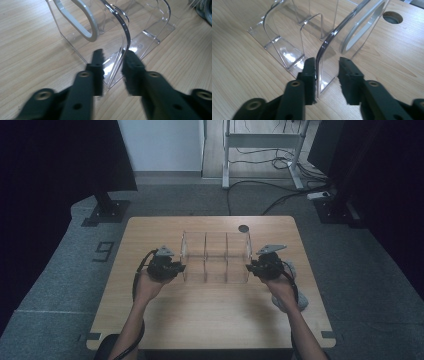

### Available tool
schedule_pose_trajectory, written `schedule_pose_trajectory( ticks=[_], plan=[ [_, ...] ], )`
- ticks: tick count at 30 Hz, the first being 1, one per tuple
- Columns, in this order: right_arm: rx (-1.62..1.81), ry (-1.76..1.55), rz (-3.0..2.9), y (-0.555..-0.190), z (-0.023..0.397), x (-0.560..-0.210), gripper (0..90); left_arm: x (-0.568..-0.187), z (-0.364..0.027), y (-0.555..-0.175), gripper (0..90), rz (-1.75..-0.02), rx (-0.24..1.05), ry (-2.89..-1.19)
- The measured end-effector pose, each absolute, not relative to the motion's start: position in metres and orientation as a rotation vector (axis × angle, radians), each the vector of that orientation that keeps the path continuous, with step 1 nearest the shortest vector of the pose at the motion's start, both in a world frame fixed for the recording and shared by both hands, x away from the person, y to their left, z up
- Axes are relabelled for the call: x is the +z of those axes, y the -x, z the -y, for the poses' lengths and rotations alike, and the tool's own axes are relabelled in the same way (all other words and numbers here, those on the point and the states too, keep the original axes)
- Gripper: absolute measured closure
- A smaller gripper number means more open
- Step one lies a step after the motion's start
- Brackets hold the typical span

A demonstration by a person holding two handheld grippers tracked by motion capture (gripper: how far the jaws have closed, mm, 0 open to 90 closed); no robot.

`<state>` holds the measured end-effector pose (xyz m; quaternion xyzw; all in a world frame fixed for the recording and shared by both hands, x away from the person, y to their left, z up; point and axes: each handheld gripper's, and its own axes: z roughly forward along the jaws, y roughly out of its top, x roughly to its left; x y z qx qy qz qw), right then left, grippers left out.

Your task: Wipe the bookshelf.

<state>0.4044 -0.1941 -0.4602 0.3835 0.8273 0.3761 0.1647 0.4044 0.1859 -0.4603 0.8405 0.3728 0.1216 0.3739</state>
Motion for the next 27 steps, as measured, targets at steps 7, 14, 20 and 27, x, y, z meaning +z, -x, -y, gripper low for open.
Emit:
schedule_pose_trajectory(
  ticks=[7, 14, 20, 27],
  plan=[
    [1.091, -1.069, -2.366, -0.398, 0.196, -0.458, 35.0, -0.453, -0.187, -0.395, 35.1, -0.940, 0.317, -2.139],
    [1.114, -1.020, -2.374, -0.387, 0.197, -0.452, 13.6, -0.443, -0.191, -0.378, 12.4, -0.908, 0.317, -2.136],
    [1.106, -1.003, -2.392, -0.373, 0.201, -0.446, 9.2, -0.440, -0.198, -0.363, 0.0, -0.903, 0.358, -2.141],
    [1.126, -0.996, -2.383, -0.351, 0.209, -0.441, 1.0, -0.442, -0.207, -0.346, 0.0, -0.890, 0.380, -2.146]
  ],
)
